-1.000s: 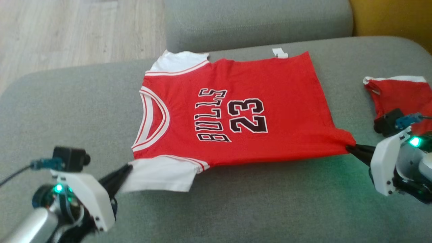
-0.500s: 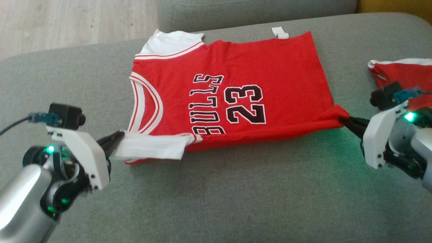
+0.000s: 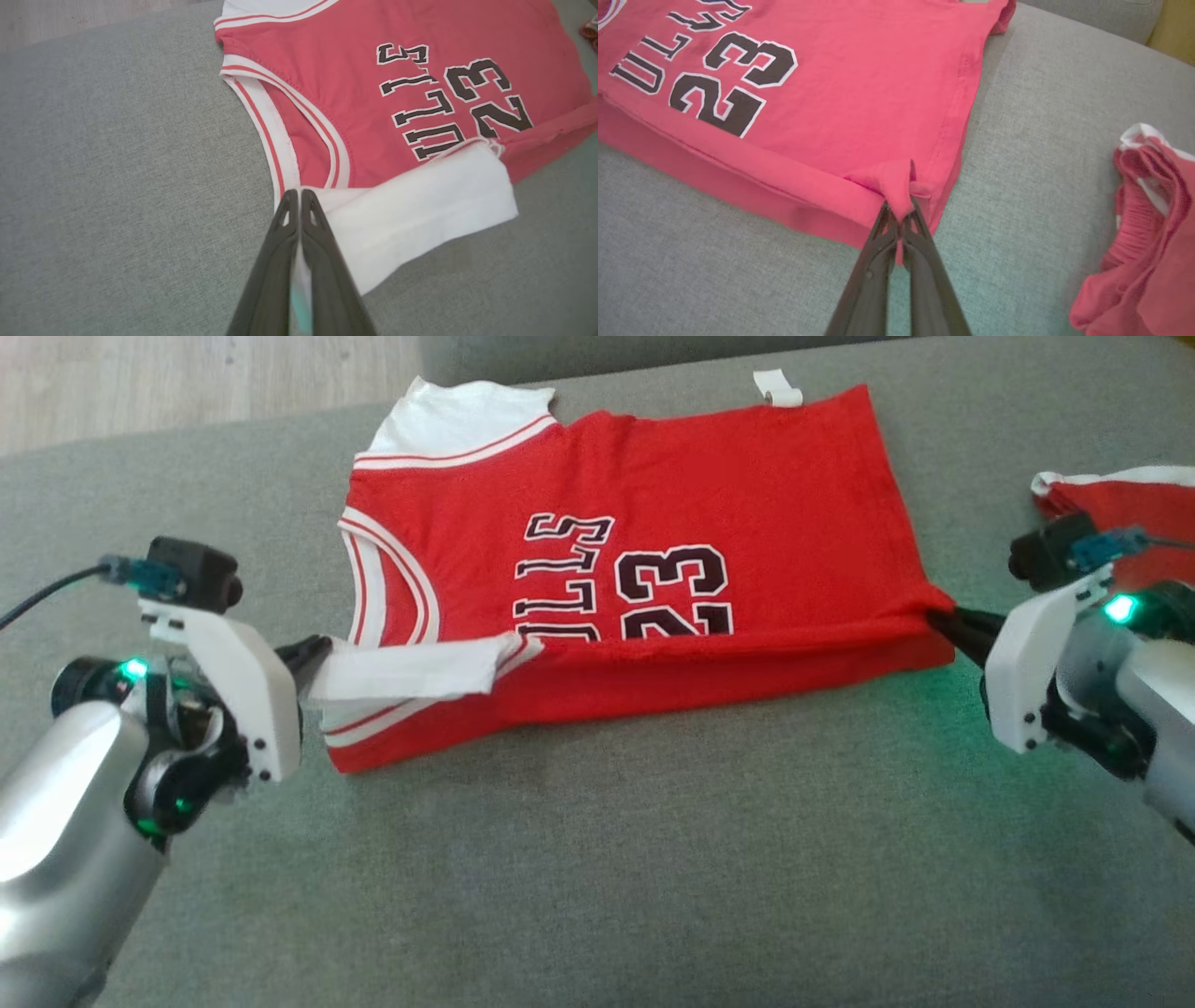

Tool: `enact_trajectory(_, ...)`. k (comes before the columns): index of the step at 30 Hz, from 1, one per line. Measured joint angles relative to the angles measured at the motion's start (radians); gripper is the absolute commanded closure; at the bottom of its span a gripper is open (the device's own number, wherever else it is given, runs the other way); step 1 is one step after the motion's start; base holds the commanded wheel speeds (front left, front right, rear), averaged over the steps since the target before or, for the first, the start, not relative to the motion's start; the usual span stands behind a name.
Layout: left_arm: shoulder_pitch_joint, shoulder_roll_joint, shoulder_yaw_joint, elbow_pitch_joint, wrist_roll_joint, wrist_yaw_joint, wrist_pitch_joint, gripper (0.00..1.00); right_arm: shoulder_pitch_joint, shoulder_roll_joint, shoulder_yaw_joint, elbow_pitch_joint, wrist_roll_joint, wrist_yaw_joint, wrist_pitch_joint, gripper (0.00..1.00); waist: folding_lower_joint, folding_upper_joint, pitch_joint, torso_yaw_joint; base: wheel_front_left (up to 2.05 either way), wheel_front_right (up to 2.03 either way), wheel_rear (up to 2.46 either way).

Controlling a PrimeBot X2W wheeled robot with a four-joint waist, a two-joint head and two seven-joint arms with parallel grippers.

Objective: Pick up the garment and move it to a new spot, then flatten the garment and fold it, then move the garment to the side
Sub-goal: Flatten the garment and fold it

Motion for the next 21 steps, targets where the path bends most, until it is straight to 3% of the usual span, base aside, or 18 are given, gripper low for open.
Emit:
enact_trajectory(14,-0.174,-0.082,-0.065,0.165,0.091,-0.035,-0.028,1.00,-0.085,0.041,0.022,0.073,0.019,0.000,-0.051,1.00,0.0000,0.0000,0.074,-0.009,0.00,0.00,0.00)
enact_trajectory(15,-0.176,-0.088,-0.067,0.177,0.091,-0.038,-0.031,1.00,-0.085,0.045,0.024,0.081,0.018,0.000,-0.065,0.33,0.0000,0.0000,0.077,-0.011,0.00,0.00,0.00)
enact_trajectory(16,-0.178,-0.094,-0.071,0.190,0.101,-0.037,-0.046,0.51,-0.086,0.051,0.025,0.090,0.018,0.000,-0.078,0.00,0.0000,0.0000,0.079,-0.012,0.00,0.00,0.00)
enact_trajectory(17,-0.180,-0.099,-0.072,0.200,0.112,-0.031,-0.067,0.00,-0.087,0.056,0.027,0.098,0.017,0.000,-0.091,0.00,0.0000,0.0000,0.081,-0.013,0.00,0.00,0.00)
enact_trajectory(21,-0.220,-0.136,-0.017,0.248,0.132,0.038,-0.221,0.00,-0.118,0.076,0.014,0.156,-0.005,0.000,-0.206,0.00,0.0000,0.0000,0.085,-0.016,0.00,0.00,0.00)
